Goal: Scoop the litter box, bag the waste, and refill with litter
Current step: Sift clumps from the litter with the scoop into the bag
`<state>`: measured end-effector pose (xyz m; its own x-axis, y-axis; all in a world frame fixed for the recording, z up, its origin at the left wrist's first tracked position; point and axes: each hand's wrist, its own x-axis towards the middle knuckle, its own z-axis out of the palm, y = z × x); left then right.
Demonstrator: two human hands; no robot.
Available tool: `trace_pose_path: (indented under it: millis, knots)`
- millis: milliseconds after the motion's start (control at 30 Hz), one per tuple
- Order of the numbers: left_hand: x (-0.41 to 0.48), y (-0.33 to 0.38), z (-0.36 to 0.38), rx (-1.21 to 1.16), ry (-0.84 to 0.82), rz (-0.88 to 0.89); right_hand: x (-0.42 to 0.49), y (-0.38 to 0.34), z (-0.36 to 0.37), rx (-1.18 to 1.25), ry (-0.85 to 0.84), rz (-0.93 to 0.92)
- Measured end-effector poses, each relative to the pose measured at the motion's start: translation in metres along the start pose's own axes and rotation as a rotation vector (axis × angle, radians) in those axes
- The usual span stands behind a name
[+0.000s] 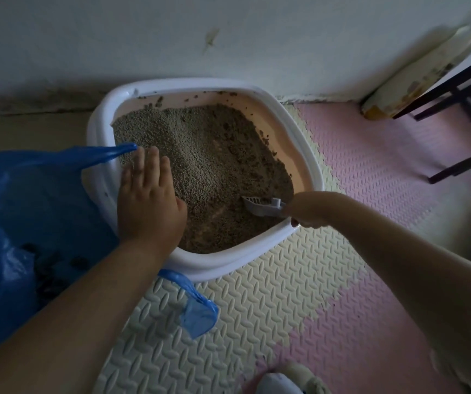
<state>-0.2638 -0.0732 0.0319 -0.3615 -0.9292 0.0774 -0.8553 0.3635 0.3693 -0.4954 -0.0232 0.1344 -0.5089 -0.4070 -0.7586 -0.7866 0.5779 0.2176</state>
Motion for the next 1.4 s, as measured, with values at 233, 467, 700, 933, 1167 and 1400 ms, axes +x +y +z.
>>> trace_pose_path:
  millis: [233, 467, 700, 933, 1167, 1400]
  knots:
    - [0.001, 0.000, 0.000, 0.004, -0.009, 0.000, 0.010, 0.007, -0.013, 0.112, -0.060, -0.004]
    - [0.001, -0.001, 0.001, -0.022, 0.000, -0.002, 0.044, 0.010, -0.002, 0.066, 0.138, -0.020]
    - [0.002, -0.001, 0.003, -0.040, 0.036, -0.012, 0.081, 0.009, -0.012, -0.023, 0.279, -0.117]
    - [0.002, -0.001, 0.003, -0.036, 0.045, -0.039, 0.102, 0.011, -0.037, 0.062, 0.336, -0.252]
    - [0.002, 0.000, 0.002, -0.025, 0.053, -0.061, 0.101, -0.028, -0.038, 0.133, 0.417, -0.370]
    - [0.003, 0.001, 0.001, -0.014, 0.050, -0.086, 0.126, -0.071, -0.027, -0.100, 0.410, -0.296]
